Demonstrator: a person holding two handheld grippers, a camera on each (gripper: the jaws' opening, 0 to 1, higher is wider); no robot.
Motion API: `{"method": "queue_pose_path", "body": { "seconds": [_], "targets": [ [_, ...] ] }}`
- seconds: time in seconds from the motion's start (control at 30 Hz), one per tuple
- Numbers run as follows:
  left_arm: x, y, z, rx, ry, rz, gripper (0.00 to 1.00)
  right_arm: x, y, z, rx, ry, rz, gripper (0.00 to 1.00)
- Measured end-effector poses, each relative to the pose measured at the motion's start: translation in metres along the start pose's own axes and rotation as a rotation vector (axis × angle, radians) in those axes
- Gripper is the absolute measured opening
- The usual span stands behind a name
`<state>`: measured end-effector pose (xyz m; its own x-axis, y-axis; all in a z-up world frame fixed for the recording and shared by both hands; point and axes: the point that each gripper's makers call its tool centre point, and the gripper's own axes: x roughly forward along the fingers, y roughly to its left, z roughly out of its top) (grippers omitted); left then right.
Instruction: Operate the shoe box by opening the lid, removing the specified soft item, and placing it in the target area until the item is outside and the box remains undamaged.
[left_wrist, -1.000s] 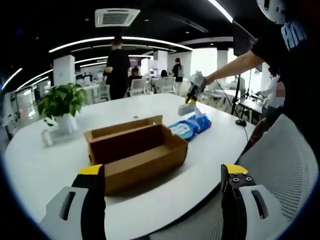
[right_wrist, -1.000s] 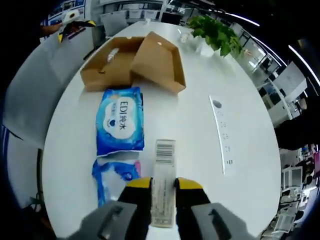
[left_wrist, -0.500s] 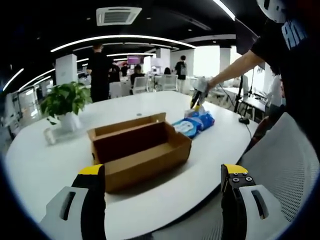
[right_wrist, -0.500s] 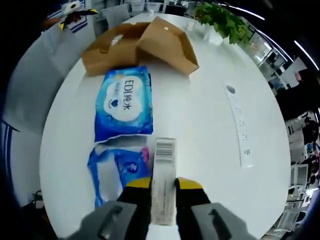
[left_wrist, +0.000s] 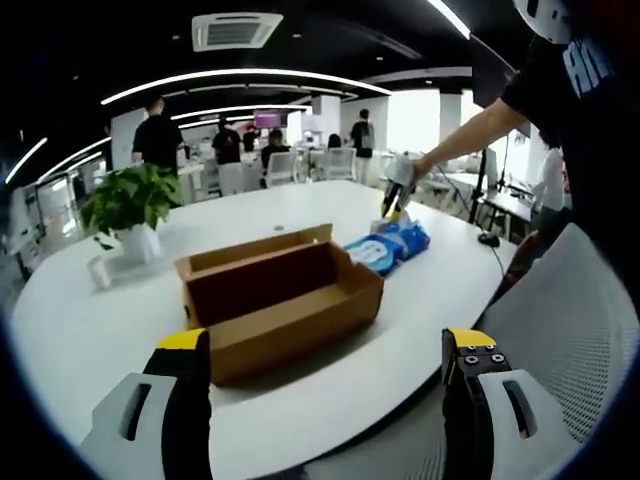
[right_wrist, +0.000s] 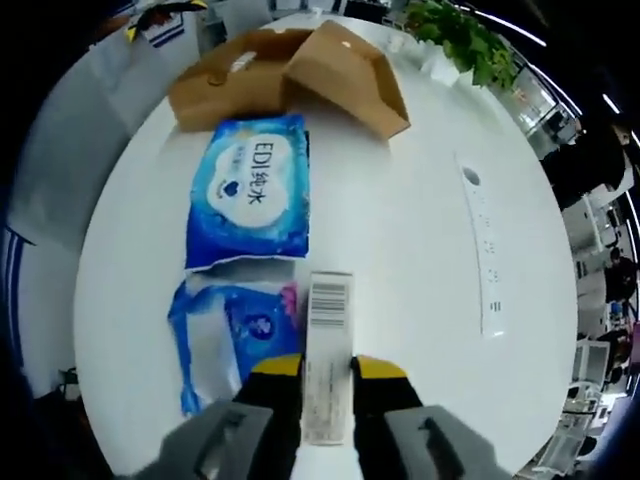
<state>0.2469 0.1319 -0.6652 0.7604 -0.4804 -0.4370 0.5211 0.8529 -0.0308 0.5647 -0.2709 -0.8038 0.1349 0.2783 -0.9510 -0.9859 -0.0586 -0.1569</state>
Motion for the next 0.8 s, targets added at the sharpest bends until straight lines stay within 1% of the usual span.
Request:
{"method": "queue_pose_path", "body": {
  "seconds": [0.07,0.13,0.23,0.37,0.4,0.47,0.53,0.57,0.63,0.7,0.77,0.8],
  "targets": [
    [0.000,0.000,0.001,0.000,-0.002,0.002,1.00,0.000,0.000,0.000,0.008,0.003,-0.004,0.16],
    [0.000,0.000,0.001,0.000,-0.005,0.003,1.00,0.000,-0.001,-0.002,0.028,0.010,-0.002,0.21],
    [0.000,0.000,0.002,0.003,-0.006,0.005,1.00,-0.004,-0.004,0.000,0.066,-0.009,-0.016,0.20],
    [-0.001,0.000,0.003,0.001,-0.015,0.003,1.00,-0.012,-0.004,0.004,0.071,-0.023,-0.028,0.22],
    [0.000,0.000,0.004,0.002,-0.016,0.001,1.00,-0.013,-0.005,0.004,0.074,-0.027,-0.036,0.23],
    [-0.001,-0.001,0.003,0.004,-0.017,-0.005,1.00,-0.020,-0.006,0.008,0.108,-0.042,-0.061,0.24],
    [-0.001,-0.002,0.003,0.009,-0.016,-0.010,1.00,-0.024,-0.005,0.011,0.135,-0.051,-0.071,0.28],
    [-0.001,-0.002,0.004,0.011,-0.020,-0.013,1.00,-0.027,-0.005,0.012,0.147,-0.051,-0.078,0.32],
    [-0.001,-0.003,0.005,0.010,-0.031,-0.020,1.00,-0.032,-0.004,0.011,0.208,-0.042,-0.098,0.39],
    [-0.001,-0.003,0.005,0.012,-0.034,-0.023,1.00,-0.038,-0.004,0.012,0.235,-0.043,-0.117,0.42],
    [-0.001,-0.003,0.005,0.013,-0.035,-0.026,1.00,-0.047,-0.002,0.016,0.287,-0.075,-0.138,0.45],
    [-0.002,-0.002,0.005,0.016,-0.032,-0.027,1.00,-0.050,-0.001,0.016,0.302,-0.079,-0.142,0.47]
  ]
}}
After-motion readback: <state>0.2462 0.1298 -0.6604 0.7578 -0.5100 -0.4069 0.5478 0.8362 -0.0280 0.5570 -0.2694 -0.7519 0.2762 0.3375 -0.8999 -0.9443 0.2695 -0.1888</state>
